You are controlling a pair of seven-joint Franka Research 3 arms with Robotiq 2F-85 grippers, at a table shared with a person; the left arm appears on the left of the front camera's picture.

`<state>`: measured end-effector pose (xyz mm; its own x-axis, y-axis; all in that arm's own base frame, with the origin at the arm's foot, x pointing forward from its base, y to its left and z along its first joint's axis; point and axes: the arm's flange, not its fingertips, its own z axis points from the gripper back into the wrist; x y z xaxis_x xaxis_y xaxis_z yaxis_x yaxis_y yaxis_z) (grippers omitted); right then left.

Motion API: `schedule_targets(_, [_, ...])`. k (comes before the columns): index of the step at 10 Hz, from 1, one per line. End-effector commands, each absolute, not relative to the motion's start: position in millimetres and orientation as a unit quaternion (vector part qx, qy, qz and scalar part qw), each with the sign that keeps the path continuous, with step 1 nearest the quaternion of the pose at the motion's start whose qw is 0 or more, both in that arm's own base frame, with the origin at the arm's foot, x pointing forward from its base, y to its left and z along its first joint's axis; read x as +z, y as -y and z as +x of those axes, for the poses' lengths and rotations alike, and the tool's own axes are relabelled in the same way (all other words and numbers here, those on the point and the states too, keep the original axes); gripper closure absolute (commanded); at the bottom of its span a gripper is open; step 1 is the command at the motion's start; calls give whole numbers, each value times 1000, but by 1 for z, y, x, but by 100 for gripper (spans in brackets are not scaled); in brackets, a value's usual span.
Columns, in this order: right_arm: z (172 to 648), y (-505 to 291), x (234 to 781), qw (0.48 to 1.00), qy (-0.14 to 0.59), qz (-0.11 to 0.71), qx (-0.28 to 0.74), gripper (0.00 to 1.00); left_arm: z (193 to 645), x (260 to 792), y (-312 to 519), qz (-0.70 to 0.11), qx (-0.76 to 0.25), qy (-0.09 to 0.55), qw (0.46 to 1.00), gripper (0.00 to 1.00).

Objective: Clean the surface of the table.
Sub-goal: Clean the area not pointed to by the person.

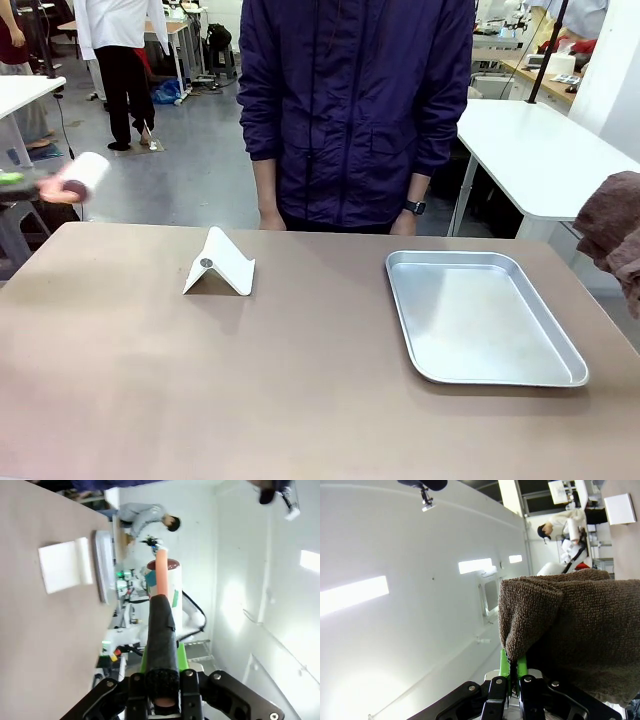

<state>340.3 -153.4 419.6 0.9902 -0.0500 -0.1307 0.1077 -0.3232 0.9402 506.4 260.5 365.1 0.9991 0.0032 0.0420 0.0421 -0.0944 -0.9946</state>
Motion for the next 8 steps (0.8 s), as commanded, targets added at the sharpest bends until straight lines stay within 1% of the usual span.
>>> schedule_targets(1, [340,154,423,580,-13,812,-66,94,455,374,-281,-745,-3,40,665,78])
schedule_targets(2, [340,154,423,580,-13,812,-66,94,426,376,-290,-737,-22,36,675,78])
schedule_targets(4, [340,154,423,580,-13,812,-66,94,389,378,-306,-714,-44,46,697,78])
schedule_targets(6, [340,154,423,580,-13,812,-66,94,378,370,-309,-661,-54,49,747,78])
schedule_targets(7, [340,154,423,580,-13,812,-66,94,380,365,-309,-647,-47,52,760,78])
schedule_targets(8, [340,154,423,580,-13,812,-66,94,380,373,-315,-692,-40,39,720,78])
